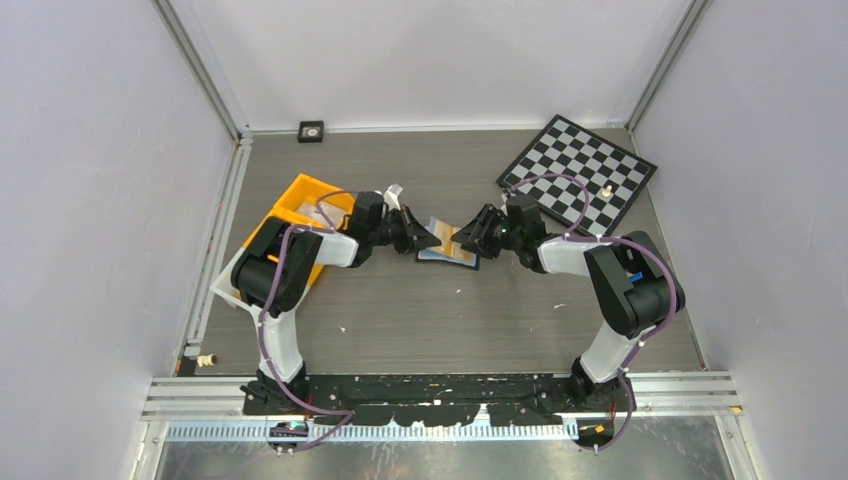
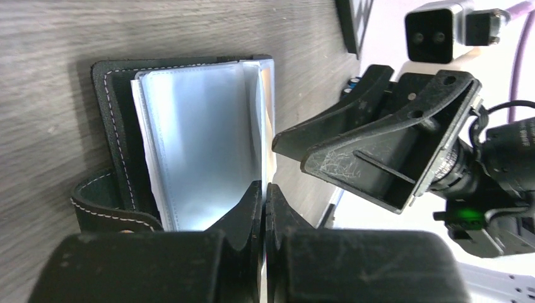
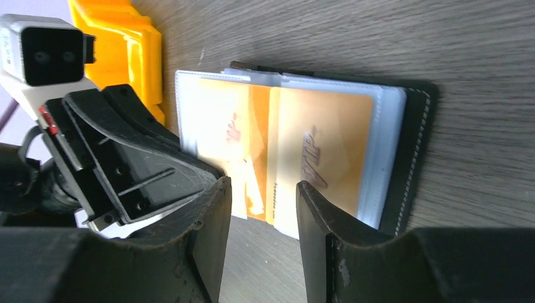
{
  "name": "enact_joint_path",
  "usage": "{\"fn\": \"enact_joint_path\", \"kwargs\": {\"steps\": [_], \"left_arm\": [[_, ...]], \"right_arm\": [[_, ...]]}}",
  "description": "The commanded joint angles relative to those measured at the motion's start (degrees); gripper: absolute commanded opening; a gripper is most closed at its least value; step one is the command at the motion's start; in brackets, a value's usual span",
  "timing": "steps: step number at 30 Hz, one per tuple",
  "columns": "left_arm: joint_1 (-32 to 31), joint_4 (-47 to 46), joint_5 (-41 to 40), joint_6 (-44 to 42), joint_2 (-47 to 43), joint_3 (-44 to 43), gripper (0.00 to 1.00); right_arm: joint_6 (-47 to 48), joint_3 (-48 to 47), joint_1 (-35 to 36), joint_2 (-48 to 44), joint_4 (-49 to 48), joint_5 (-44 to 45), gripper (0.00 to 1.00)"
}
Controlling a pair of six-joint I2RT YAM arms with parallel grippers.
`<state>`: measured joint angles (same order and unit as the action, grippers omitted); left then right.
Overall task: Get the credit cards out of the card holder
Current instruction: Remove the credit card from the card holder.
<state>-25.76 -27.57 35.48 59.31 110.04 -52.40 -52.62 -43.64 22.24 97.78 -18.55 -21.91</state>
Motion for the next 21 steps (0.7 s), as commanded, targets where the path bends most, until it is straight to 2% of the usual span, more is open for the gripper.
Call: {"fn": "enact_joint_path", "kwargs": {"steps": [1, 4, 8, 15, 21], "left_arm": [[0.36, -12.41, 4.9, 6.31, -1.13, 1.72, 0.0], [0.36, -15.66, 5.83, 8.33, -1.37, 2.43, 0.0], [0.44, -15.1, 5.4, 7.34, -2.79, 2.91, 0.0], [0.39, -20.63, 7.23, 10.81, -1.36, 3.01, 0.0], [0.4, -21.45, 7.54, 11.19, -1.32, 3.1, 0.0]], "right_arm": [[-3.84, 1.52, -0.84, -0.35, -9.54, -4.25, 0.48], [-5.52, 2.1, -1.25, -0.06, -12.28, -6.05, 0.48], [-5.68, 1.74, -1.32, 0.73, -11.49, -6.01, 0.48], [-7.02, 0.36, -1.32, 4.28, -11.92, -7.95, 0.48], [-7.38, 0.15, -1.39, 4.79, -12.32, -8.67, 0.48]]}}
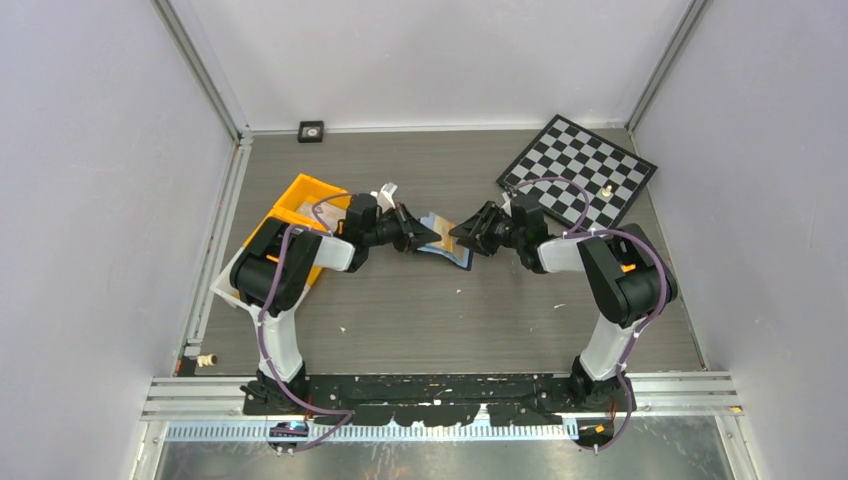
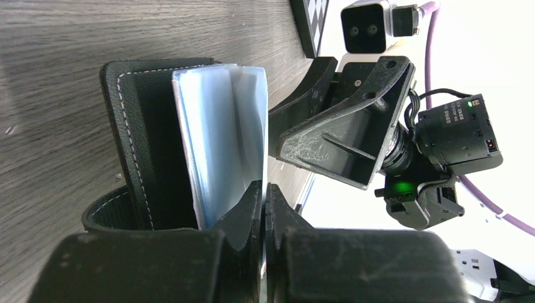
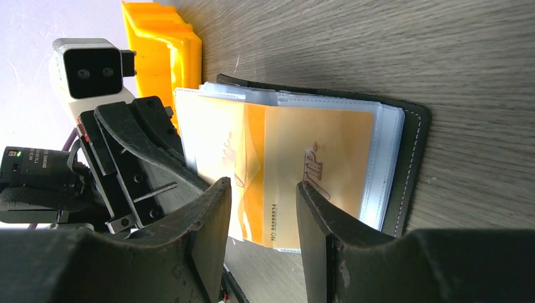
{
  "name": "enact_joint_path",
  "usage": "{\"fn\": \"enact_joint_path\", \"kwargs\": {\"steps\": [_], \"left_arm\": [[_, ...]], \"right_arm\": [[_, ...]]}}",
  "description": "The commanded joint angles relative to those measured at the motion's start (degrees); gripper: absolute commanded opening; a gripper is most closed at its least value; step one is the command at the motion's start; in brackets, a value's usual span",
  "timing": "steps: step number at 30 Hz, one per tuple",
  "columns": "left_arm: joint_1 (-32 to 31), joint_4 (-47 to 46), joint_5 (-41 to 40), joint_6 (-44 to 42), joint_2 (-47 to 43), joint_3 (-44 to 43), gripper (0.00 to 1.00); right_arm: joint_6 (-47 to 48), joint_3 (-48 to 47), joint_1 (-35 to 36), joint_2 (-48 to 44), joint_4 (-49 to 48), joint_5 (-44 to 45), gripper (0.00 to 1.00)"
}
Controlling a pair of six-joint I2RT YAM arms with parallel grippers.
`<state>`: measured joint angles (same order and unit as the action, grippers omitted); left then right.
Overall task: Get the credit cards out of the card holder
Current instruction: Remove the credit card from the card holder.
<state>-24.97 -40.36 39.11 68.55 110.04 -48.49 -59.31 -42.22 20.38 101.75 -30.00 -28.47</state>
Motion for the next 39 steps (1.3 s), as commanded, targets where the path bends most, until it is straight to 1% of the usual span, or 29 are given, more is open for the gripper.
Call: {"fn": "enact_joint_path", "kwargs": {"steps": [1, 5, 9, 10, 12, 14, 15, 16, 19, 25, 29, 30, 31, 32, 34, 35, 37, 39], "left_arm": [[-0.42, -8.49, 3.89, 1.88, -1.38, -0.82, 0.0], [-0.35, -5.34, 2.94, -0.1, -1.41, -0.97, 0.0], [-0.34, -4.79, 2.75, -0.61, -1.13, -1.21, 0.0], [-0.34, -4.81, 2.75, -0.68, -1.23, -1.18, 0.0], [-0.34, -4.63, 2.79, -0.88, -1.59, -1.19, 0.0], [-0.34, -4.84, 2.86, -0.93, -2.02, -1.09, 0.0], [-0.34, -5.1, 2.98, -0.92, -2.42, -1.01, 0.0], [-0.34, -5.3, 2.92, -0.91, -2.7, -0.92, 0.0], [-0.35, -6.9, 3.16, -0.35, -3.27, -0.45, 0.0], [-0.34, -7.57, 3.23, -0.26, -3.56, -0.2, 0.0], [-0.21, -7.16, 2.82, -0.71, -3.85, 0.02, 0.0], [-0.17, -7.15, 2.78, -0.69, -3.94, 0.06, 0.0], [-0.17, -7.19, 2.77, -0.7, -3.95, 0.14, 0.0], [-0.17, -7.23, 2.81, -0.66, -4.02, 0.15, 0.0], [-0.12, -7.57, 2.88, -0.48, -3.89, 0.15, 0.0], [-0.16, -7.57, 2.9, -0.44, -3.89, 0.15, 0.0], [-0.14, -7.63, 2.93, -0.33, -3.75, 0.15, 0.0], [-0.08, -7.64, 2.95, -0.35, -3.63, 0.09, 0.0]], "right_arm": [[-0.72, -1.17, 0.48, 0.7, -1.0, -2.19, 0.48], [-0.53, -0.37, 0.5, -1.05, -1.99, -2.1, 0.47], [1.46, -0.09, 0.77, -4.09, 0.28, -0.96, 0.48], [2.39, -0.22, 0.94, -4.9, 1.69, -0.31, 0.48], [4.66, -0.71, 1.53, -6.56, 4.85, 1.26, 0.45], [8.2, -2.44, 2.47, -8.1, 11.13, 4.12, 0.36], [10.92, -3.89, 3.32, -8.79, 17.26, 7.47, 0.35], [12.84, -5.56, 3.94, -9.26, 20.61, 9.73, 0.35], [16.43, -8.03, 5.47, -9.96, 27.72, 15.65, 0.35], [19.56, -11.06, 6.92, -9.25, 34.35, 20.7, 0.35], [20.37, -11.95, 7.03, -9.27, 36.72, 23.53, 0.23], [20.26, -11.88, 7.05, -9.43, 36.72, 23.54, 0.23], [19.62, -11.61, 7.02, -9.63, 36.22, 23.01, 0.23], [19.01, -11.08, 6.99, -9.95, 34.87, 22.02, 0.25], [17.68, -9.57, 6.88, -10.7, 31.75, 19.66, 0.35], [17.16, -8.95, 6.76, -11.09, 30.45, 18.75, 0.38], [16.09, -7.18, 6.24, -12.09, 26.87, 16.93, 0.42], [14.41, -5.08, 5.47, -13.34, 23.33, 15.15, 0.44]]}}
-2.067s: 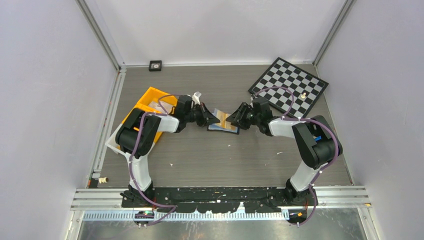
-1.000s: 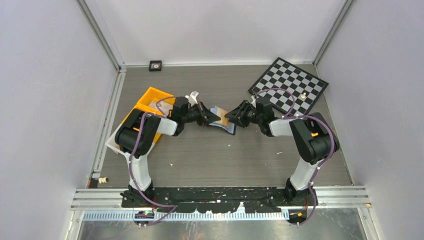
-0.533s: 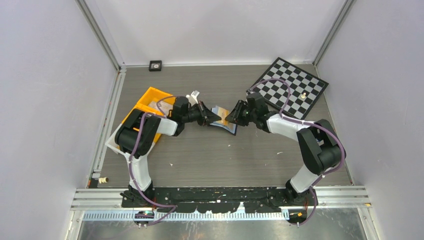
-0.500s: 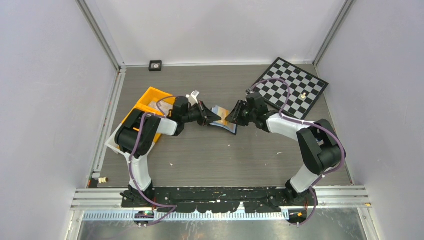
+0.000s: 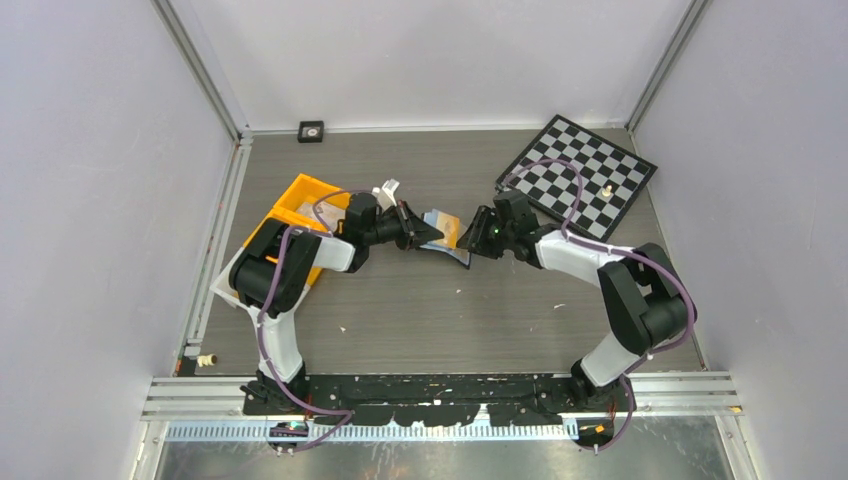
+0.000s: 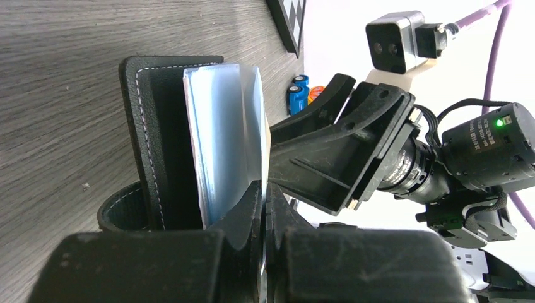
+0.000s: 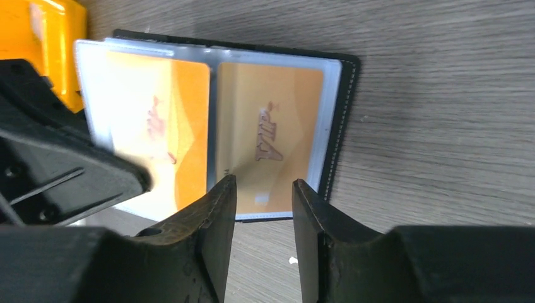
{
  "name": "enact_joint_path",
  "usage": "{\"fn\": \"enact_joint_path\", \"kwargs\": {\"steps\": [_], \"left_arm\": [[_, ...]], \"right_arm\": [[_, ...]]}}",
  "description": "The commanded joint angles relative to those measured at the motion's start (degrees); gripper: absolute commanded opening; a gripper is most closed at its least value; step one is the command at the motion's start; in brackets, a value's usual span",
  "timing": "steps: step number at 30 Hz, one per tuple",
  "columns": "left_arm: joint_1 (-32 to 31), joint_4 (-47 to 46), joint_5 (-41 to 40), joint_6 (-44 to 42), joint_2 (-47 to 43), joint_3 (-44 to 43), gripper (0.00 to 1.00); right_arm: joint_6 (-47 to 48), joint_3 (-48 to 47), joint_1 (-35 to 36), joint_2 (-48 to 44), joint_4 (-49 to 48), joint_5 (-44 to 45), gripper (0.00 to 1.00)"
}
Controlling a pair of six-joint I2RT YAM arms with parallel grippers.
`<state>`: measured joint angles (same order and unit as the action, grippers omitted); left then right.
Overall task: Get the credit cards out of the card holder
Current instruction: Remove the credit card from the card holder.
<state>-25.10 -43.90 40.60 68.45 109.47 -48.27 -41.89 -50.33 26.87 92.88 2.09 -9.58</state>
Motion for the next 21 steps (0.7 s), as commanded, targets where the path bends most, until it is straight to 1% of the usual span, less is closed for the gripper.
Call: {"fn": "enact_joint_path", "kwargs": {"steps": [1, 5, 8, 10, 15, 18, 21], "left_arm": [[0.05, -4.09, 1.5, -0.19, -2.97, -0.15, 0.0], [0.14, -4.26, 1.58, 0.05, -2.61, -0.16, 0.0], [0.14, -4.81, 1.73, 0.4, -2.36, -0.07, 0.0], [0.1, -5.55, 2.02, 1.0, -2.26, -0.07, 0.0], [0.03, -9.8, 3.39, 4.07, -0.86, -0.07, 0.0], [-0.25, -11.77, 3.85, 5.56, -0.09, -0.07, 0.0], [-0.46, -11.91, 4.03, 5.77, 0.2, -0.24, 0.0]], "right_arm": [[-3.76, 3.88, -1.49, -5.06, -10.25, -4.45, 0.44], [-7.11, 7.43, -3.99, -6.59, -15.88, -7.69, 0.45], [-9.03, 9.3, -4.76, -6.86, -20.54, -9.73, 0.5], [-10.14, 9.94, -4.93, -6.2, -23.42, -11.67, 0.55], [-13.47, 10.83, -5.03, -3.06, -31.38, -16.36, 0.59], [-15.32, 10.78, -5.07, -1.15, -35.21, -18.91, 0.58], [-16.8, 10.78, -5.08, 0.45, -37.82, -20.69, 0.5]]}}
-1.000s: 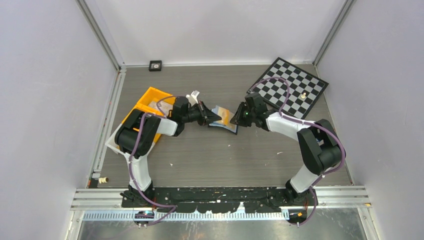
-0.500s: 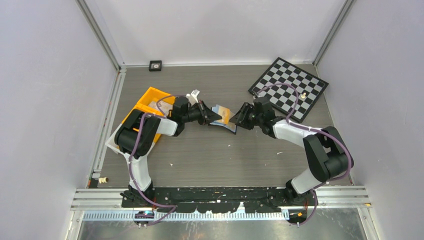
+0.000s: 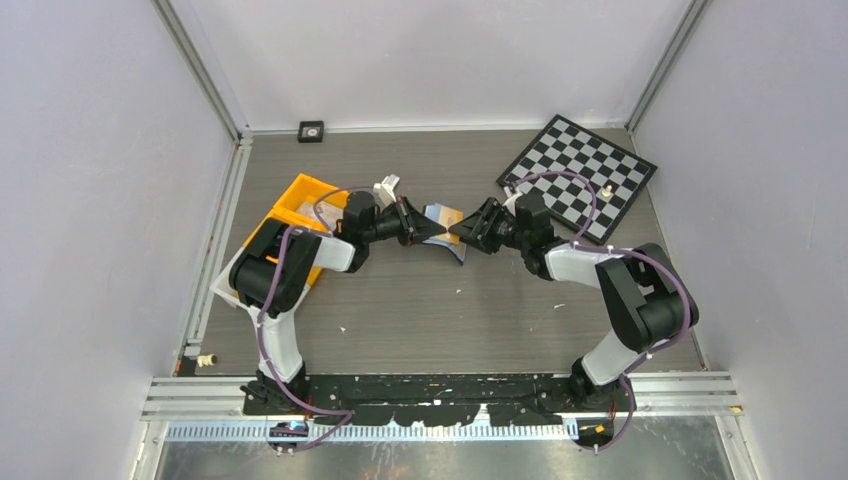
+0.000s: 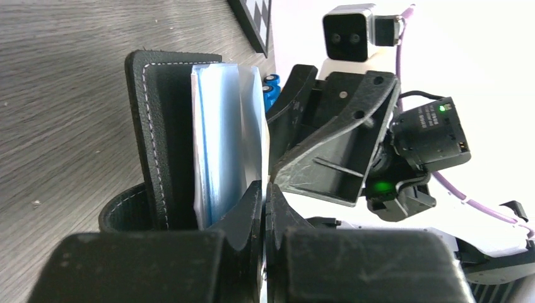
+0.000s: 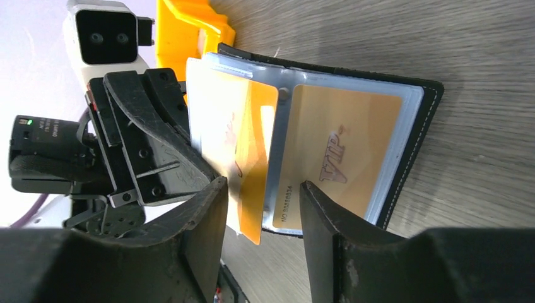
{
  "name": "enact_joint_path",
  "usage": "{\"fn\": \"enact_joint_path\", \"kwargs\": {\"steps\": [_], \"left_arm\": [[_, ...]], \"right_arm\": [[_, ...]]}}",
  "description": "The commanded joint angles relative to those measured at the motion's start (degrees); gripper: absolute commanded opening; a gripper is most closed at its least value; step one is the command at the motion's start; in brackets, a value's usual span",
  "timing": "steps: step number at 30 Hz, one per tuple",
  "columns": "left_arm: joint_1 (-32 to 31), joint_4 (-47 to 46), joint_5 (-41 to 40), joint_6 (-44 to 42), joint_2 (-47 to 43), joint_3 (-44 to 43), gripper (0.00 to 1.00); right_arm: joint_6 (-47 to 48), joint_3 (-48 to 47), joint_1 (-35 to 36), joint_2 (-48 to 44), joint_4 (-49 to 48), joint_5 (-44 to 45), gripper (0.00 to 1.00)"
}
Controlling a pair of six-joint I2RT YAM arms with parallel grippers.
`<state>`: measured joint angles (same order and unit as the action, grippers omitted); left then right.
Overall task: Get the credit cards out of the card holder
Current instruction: Remove the credit card from the card holder.
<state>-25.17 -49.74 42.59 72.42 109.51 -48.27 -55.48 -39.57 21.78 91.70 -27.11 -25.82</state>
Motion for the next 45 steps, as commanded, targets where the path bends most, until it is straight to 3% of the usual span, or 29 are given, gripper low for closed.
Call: {"fn": "enact_joint_path", "kwargs": {"steps": [1, 6, 10, 15, 28, 35, 41, 45], "left_arm": [[-0.41, -6.08, 2.06, 1.8, 0.17, -0.24, 0.0], [-0.41, -5.99, 2.03, 1.8, 0.53, -0.24, 0.0], [-0.41, -6.08, 1.94, 1.93, 0.93, -0.29, 0.0], [0.07, -5.78, 1.47, 1.5, 0.46, 0.3, 0.11], [3.92, -0.46, -2.24, -2.31, -0.61, 2.81, 0.13], [3.99, 19.37, -9.5, -13.4, -7.89, 1.8, 0.34], [3.55, 26.53, -17.29, -20.55, -18.84, 4.41, 0.41], [0.62, 24.26, -15.9, -21.74, -21.57, 4.93, 0.49]], "right_arm": [[-3.71, 0.14, -0.01, 1.85, -9.36, -4.69, 0.47], [-5.02, 1.48, -0.46, 1.25, -12.94, -5.35, 0.33], [-5.96, 2.51, -1.17, 0.59, -14.72, -5.17, 0.13], [-7.3, 3.26, -2.1, 1.18, -16.02, -5.07, 0.01], [-5.27, 0.18, -4.02, 4.75, -3.38, -1.78, 0.0], [-0.75, 0.35, -4.18, -0.72, 2.35, 1.71, 0.0], [-2.22, 2.71, -4.08, -3.43, -6.83, -2.75, 0.01], [-5.84, 3.56, -3.53, -1.83, -16.39, -7.3, 0.01]]}}
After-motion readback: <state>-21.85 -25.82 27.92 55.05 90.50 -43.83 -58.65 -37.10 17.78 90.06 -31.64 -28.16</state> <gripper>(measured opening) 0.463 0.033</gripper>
